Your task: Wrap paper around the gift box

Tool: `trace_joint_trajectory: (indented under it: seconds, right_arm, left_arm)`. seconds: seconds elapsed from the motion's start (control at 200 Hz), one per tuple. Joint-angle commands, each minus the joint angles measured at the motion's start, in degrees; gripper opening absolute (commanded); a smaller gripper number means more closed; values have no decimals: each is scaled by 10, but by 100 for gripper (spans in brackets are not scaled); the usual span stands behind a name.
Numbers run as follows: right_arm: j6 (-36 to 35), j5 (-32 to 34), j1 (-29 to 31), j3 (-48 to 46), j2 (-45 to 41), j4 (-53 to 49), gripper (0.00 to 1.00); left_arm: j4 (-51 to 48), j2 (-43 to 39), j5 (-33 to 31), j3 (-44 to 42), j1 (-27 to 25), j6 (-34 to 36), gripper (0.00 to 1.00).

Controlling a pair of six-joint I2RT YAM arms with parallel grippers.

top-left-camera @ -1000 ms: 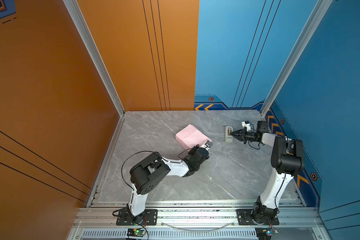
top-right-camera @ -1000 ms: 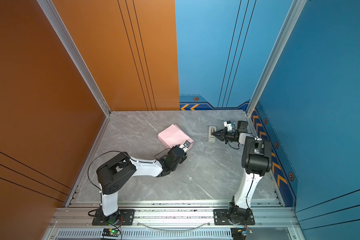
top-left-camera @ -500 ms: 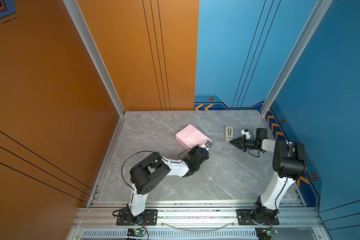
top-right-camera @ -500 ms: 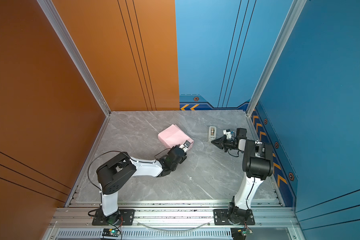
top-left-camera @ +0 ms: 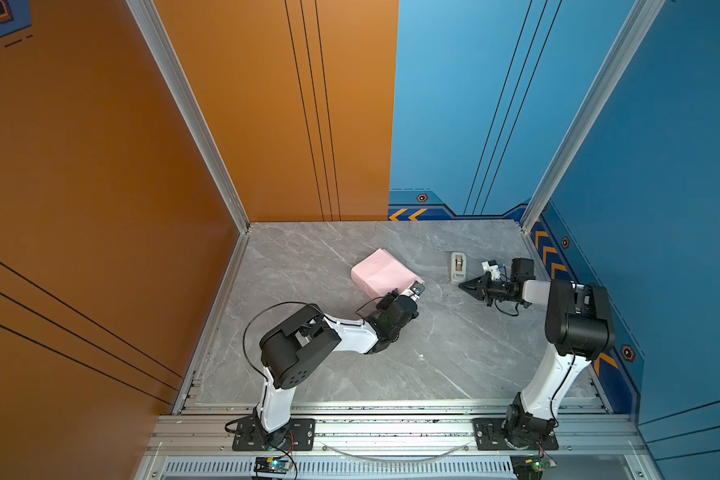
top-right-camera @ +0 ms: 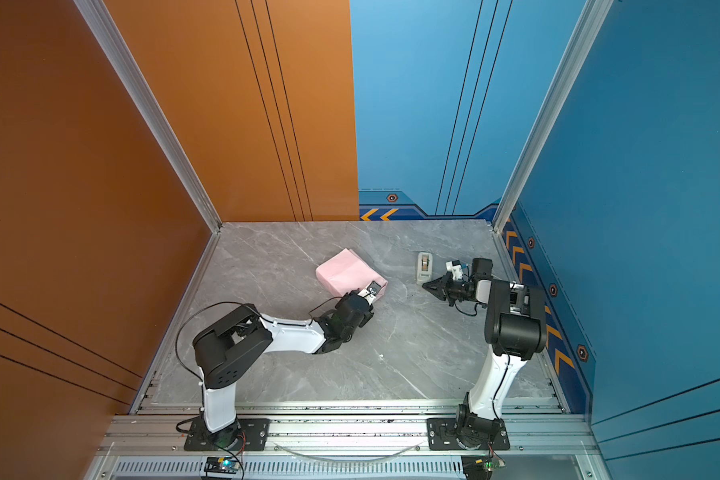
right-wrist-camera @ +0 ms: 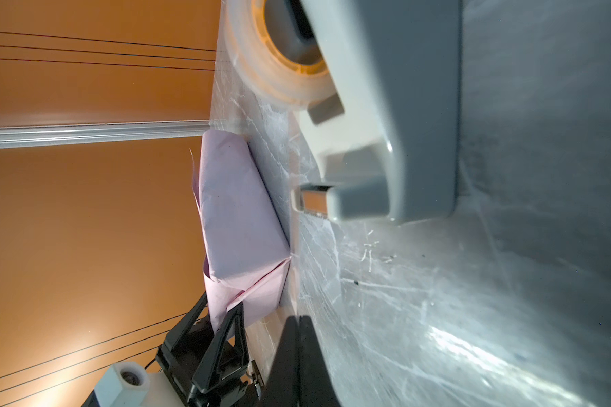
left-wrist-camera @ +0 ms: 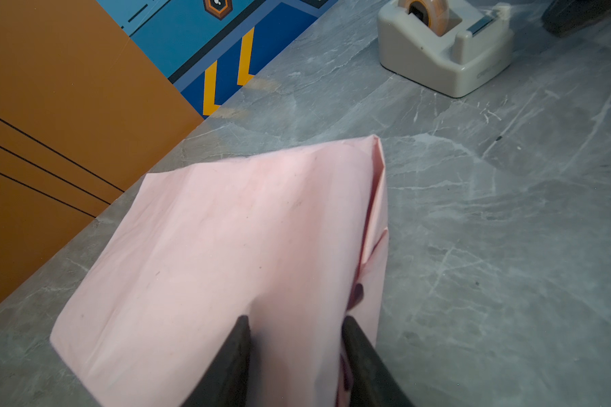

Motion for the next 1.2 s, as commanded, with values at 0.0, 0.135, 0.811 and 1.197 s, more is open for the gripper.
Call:
trace_joint_trajectory:
  seconds: [0.0, 0.135, 0.811, 1.197]
  right_arm:
    - [-34, 17, -3, 6, -7, -58, 0]
    - [-39, 26, -5, 14, 7, -66, 0]
    - [-101, 113, -18, 50, 35, -175, 0]
    - [-122, 163, -18, 59, 42, -222, 0]
  left_arm:
    - [-249, 110, 148, -62, -8, -44, 41]
    - [-249, 111, 148, -62, -9, -44, 41]
    - [-249, 110, 146, -61, -9, -45, 41]
    - [-252, 110, 145, -60, -9, -45, 41]
